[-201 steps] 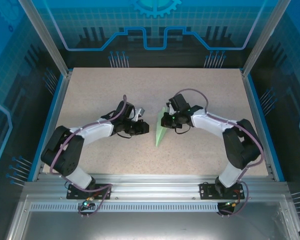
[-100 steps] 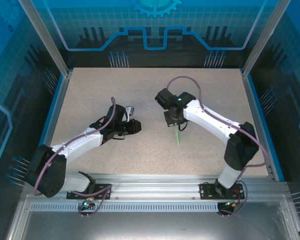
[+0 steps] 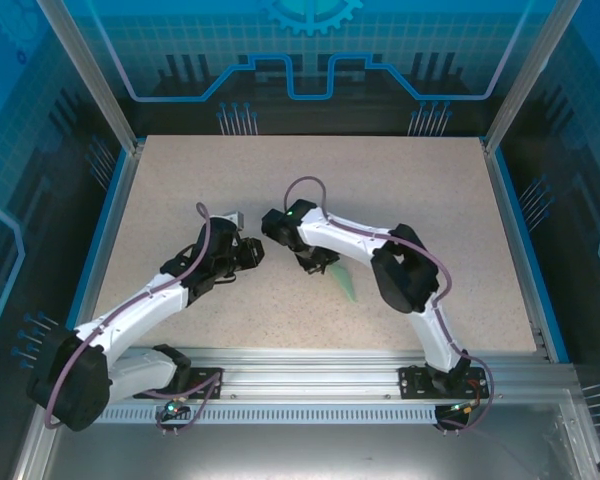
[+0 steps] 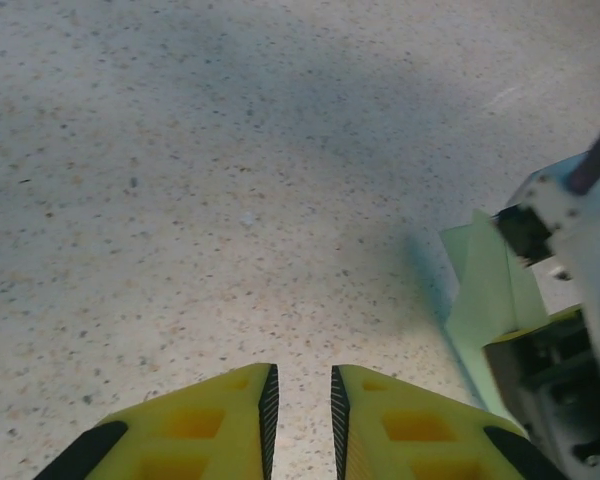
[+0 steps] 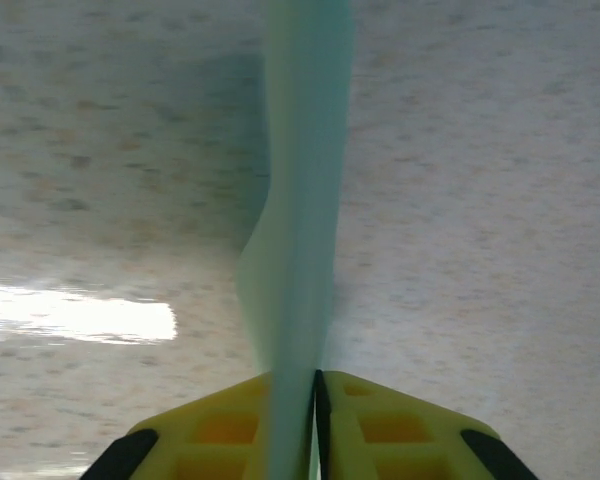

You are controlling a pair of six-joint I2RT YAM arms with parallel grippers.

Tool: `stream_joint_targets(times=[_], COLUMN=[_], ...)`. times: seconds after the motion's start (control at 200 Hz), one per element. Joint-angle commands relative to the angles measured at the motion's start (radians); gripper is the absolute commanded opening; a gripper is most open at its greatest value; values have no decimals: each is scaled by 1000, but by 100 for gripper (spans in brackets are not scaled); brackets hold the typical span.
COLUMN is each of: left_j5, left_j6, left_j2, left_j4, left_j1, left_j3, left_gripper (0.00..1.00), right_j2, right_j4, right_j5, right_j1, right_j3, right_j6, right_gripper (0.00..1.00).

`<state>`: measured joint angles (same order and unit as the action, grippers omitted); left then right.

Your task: Fold a paper plane with a square sheet of paper (pick it up from the middle)

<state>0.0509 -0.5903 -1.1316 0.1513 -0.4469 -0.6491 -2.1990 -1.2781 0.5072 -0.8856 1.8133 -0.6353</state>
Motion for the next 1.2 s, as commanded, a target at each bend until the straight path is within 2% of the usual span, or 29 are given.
stream_joint_targets(times=[0.0, 0.055, 0.185, 0.39, 0.49, 0.63, 0.77, 0.84, 1.03, 1.195], left_j5=[49, 48, 46, 31, 1, -71, -149, -187, -260, -285], left_j6=[-20, -20, -14, -9, -11, -12, -14, -11, -19, -28], left_j2=[25, 27, 24, 16, 2, -17, -35, -53, -121, -168], left_j4=[41, 41, 43, 39, 38, 37, 35, 28, 8, 0], left_j1=[11, 11, 11, 11, 11, 10, 10, 8, -8, -36], left_j3=[21, 24, 23, 22, 19, 13, 11, 9, -2, -7], left_gripper=[26, 27, 28, 30, 31, 33, 35, 36, 36, 37], right_j2=[-44, -43, 6, 289, 416, 561, 633, 630, 565, 495], right_j4=[19, 59, 163, 478, 557, 676, 776, 777, 798, 795], right_j5=[-113, -163, -283, -538, -569, -674, -809, -841, -879, -847], right_j1=[-43, -47, -39, 14, 53, 147, 220, 233, 241, 245], right_j3=[62, 55, -3, -268, -383, -589, -738, -761, -783, -772], right_j6=[-6, 1, 35, 68, 63, 60, 82, 104, 117, 112], right_gripper=[24, 32, 44, 68, 70, 64, 36, 26, 18, 14])
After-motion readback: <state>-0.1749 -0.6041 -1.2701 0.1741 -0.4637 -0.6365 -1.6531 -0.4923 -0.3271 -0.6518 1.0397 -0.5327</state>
